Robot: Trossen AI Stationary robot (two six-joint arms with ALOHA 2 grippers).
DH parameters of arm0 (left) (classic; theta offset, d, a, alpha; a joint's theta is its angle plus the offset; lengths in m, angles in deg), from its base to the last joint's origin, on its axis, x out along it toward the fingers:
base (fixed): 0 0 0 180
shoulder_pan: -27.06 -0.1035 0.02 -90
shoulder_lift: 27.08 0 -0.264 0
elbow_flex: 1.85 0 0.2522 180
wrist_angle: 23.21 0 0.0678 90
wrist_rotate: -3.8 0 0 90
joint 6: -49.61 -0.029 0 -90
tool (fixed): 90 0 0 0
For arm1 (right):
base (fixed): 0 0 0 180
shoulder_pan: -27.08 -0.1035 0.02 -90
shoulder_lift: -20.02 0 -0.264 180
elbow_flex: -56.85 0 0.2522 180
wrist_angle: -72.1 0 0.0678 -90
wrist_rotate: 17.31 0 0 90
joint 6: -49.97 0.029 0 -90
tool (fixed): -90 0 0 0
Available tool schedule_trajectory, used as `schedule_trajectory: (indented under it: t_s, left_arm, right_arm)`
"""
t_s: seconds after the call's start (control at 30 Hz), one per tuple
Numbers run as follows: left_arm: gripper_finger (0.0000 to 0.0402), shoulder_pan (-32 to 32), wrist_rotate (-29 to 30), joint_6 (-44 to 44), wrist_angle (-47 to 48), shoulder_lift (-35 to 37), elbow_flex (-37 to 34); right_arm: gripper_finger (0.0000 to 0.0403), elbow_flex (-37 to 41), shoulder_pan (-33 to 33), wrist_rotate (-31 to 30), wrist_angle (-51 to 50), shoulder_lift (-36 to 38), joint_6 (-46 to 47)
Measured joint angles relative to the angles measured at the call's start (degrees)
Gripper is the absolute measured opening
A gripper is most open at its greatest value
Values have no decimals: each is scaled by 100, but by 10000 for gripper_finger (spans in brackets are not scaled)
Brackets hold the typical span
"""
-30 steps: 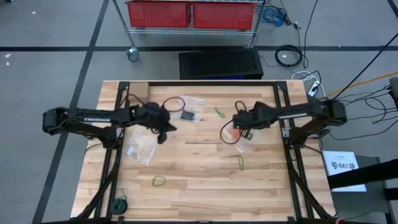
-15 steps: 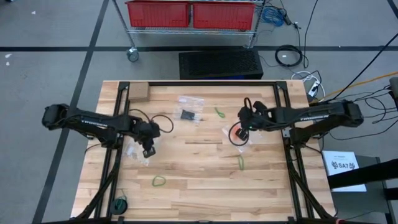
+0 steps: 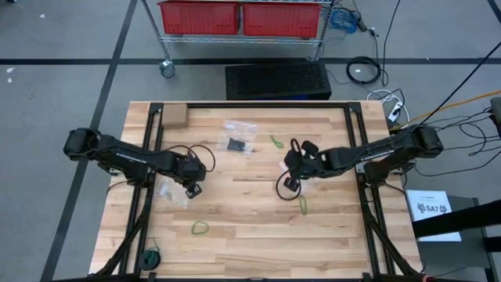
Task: Sort rubber bands
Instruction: Open the transparent zip bag
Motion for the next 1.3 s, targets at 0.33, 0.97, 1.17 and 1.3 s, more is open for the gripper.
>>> schedule_trajectory:
  t_s: [0.33, 0.97, 1.17, 1.3]
  left_arm:
    - [0, 551, -436, -2330, -2910, -783, 79]
    - [0, 1618, -4, 601, 1045, -50, 467]
    - [0, 1727, -443, 554, -389, -309, 239]
    - [0, 1721, -447, 473, -1012, -476, 144]
  right_arm:
    - [0, 0, -266, 537, 500, -138, 61]
    - [0, 0, -256, 696, 936, -282, 46]
    - [0, 1, -252, 1348, 1538, -683, -46]
    - [0, 0, -251, 2005, 2908, -1303, -347]
